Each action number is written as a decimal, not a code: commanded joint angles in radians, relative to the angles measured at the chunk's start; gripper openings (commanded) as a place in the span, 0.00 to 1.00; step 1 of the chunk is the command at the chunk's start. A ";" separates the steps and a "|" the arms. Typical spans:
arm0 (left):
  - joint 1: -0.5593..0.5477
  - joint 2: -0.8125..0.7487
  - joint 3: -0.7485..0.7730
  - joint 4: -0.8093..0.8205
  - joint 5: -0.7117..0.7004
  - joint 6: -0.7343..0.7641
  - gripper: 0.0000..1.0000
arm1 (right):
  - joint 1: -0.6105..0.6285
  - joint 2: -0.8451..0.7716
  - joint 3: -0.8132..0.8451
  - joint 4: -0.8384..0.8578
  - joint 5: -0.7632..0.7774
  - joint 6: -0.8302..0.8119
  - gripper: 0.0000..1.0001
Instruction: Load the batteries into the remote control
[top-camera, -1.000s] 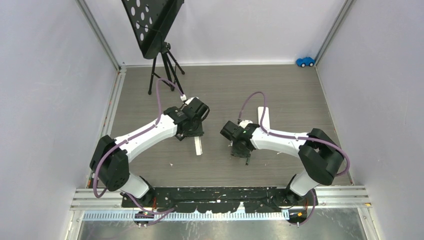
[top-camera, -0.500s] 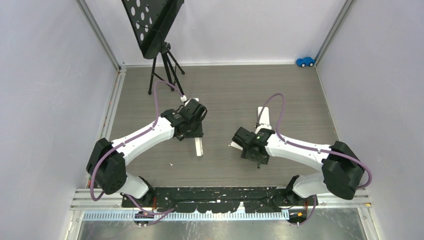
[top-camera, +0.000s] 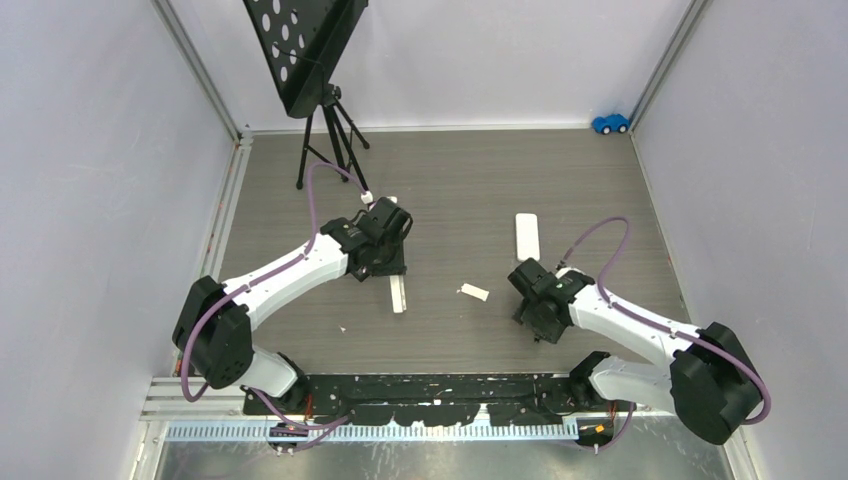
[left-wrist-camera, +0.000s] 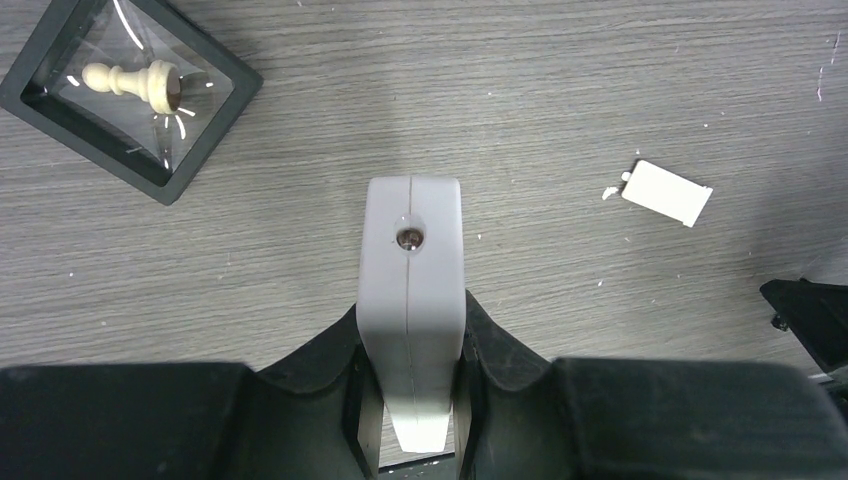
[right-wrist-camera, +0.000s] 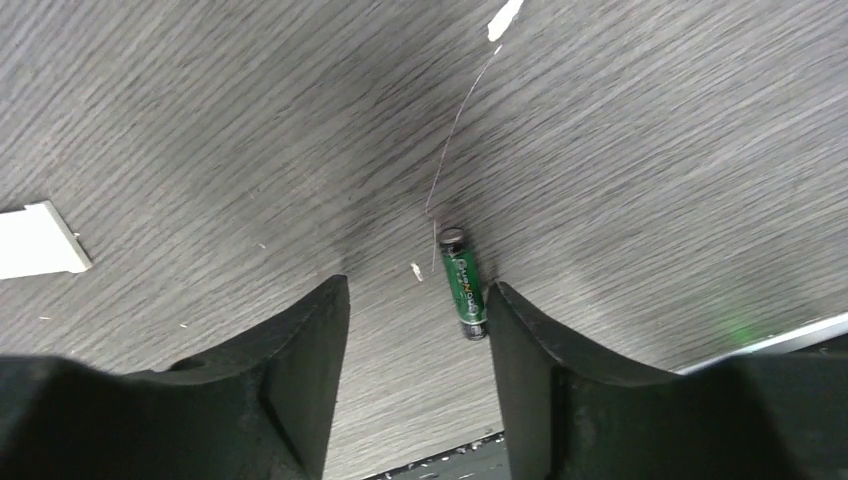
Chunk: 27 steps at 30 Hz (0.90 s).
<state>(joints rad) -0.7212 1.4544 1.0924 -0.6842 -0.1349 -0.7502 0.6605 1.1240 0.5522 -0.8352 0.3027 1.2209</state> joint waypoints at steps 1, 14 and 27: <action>0.006 -0.038 -0.001 0.036 0.011 0.014 0.00 | -0.024 -0.013 0.002 0.048 -0.044 -0.011 0.51; 0.011 -0.046 -0.005 0.036 0.011 0.015 0.00 | -0.027 0.083 -0.011 0.098 -0.079 -0.033 0.14; 0.029 -0.091 -0.142 0.462 0.497 0.118 0.00 | 0.005 -0.036 0.242 0.089 -0.251 -0.361 0.00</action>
<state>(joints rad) -0.7059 1.4010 0.9836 -0.4664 0.1265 -0.6754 0.6422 1.1606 0.6441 -0.7780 0.1654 1.0256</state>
